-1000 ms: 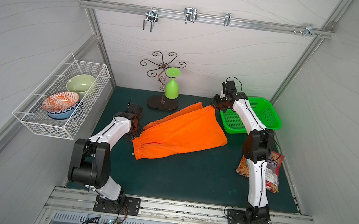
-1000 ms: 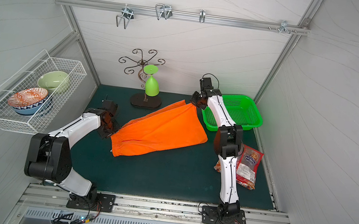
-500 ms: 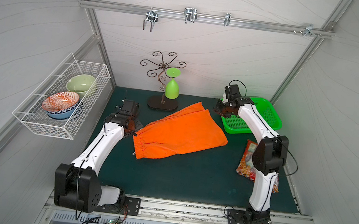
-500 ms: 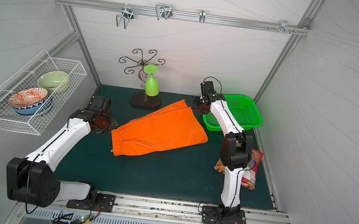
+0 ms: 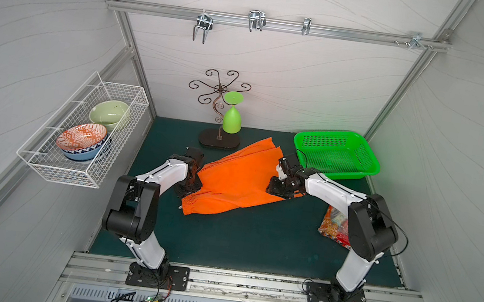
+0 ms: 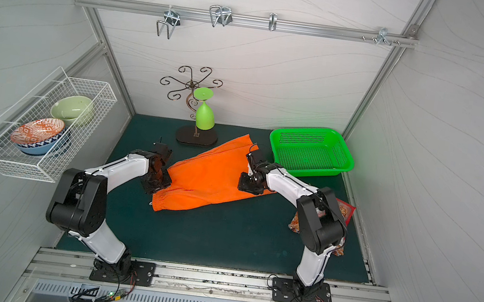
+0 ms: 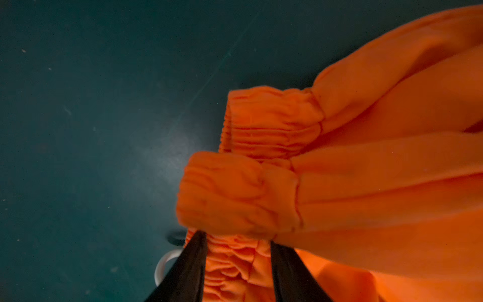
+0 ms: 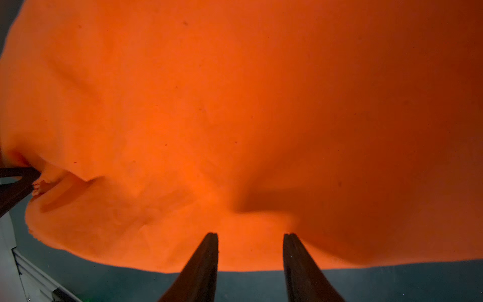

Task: Roll up the shorts
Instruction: Adjust the shorts at the center of the board.

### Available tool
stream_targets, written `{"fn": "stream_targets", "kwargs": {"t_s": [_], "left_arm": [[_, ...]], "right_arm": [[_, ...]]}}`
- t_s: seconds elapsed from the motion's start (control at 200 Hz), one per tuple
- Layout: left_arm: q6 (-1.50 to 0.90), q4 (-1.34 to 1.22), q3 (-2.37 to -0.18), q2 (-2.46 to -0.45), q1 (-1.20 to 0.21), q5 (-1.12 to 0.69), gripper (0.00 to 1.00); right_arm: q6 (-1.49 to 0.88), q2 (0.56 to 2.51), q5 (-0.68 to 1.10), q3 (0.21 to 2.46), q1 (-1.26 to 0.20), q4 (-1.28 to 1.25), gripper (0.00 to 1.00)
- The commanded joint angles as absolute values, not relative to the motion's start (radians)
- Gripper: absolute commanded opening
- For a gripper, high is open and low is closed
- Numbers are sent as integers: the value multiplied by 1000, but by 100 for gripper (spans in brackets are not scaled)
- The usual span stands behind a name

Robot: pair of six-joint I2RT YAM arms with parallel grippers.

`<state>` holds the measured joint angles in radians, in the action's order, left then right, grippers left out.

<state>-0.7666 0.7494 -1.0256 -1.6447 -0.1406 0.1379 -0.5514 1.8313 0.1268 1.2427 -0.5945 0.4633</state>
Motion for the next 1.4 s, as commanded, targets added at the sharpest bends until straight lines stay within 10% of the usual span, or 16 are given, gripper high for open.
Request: {"fn": "stream_targets", "kwargs": {"t_s": [0.0,0.625,0.896,1.396], "left_arm": [[-791,761,-967,-1619,-166,91,44],[-860,884,-728,-1280,-690,-334,39],[-788,1086,-995,-1130,-691,10,53],[-840,930,-793,-1078,-690,177,59]], "right_arm": [[-567,1890,95,1277,-567,434,44],[-393,2251,4,1775,-472,678,44],[-417,2168,31,1831,-502,707,50],[-578,2562,103,2465,-525,1009,58]]}}
